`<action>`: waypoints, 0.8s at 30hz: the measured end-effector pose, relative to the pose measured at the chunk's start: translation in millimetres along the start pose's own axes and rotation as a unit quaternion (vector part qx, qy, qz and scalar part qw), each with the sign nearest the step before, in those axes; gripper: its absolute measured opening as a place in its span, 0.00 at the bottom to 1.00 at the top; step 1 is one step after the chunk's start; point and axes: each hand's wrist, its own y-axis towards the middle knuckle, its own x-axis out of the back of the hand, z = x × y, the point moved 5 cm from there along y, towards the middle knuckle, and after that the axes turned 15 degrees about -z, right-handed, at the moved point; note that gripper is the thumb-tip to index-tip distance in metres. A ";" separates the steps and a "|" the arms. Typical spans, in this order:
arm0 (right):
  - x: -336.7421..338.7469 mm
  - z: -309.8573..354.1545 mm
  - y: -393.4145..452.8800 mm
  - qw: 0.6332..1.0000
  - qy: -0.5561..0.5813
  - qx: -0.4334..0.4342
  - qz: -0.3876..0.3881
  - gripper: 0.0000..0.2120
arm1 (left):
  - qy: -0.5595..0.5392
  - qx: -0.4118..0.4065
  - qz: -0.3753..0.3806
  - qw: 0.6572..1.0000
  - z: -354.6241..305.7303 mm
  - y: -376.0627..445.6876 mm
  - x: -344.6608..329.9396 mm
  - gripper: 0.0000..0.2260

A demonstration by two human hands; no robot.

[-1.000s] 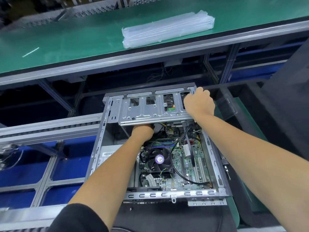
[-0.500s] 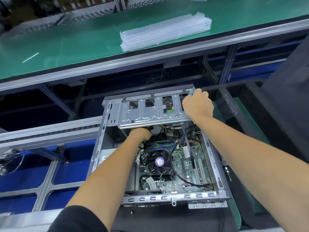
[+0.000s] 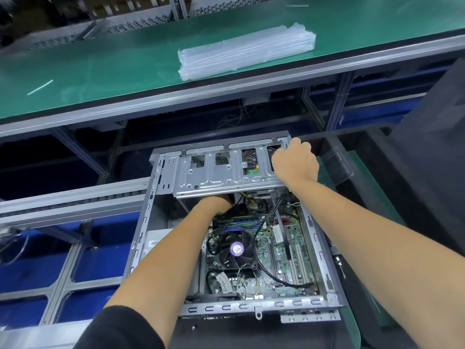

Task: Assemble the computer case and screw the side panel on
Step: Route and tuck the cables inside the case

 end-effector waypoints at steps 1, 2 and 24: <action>-0.1 -0.2 0.0 1.000 0.001 -0.001 0.000 0.17 | 0.013 -0.004 0.009 1.000 -1.5 -0.5 0.6 0.10; -0.2 -0.5 0.1 1.000 0.001 -0.001 -0.001 0.17 | 0.014 -0.012 0.022 1.000 -2.7 0.1 -0.3 0.11; -2.3 -0.7 0.1 1.000 -0.003 -0.001 -0.008 0.16 | 0.011 -0.046 0.042 0.998 -6.8 -2.9 -0.3 0.13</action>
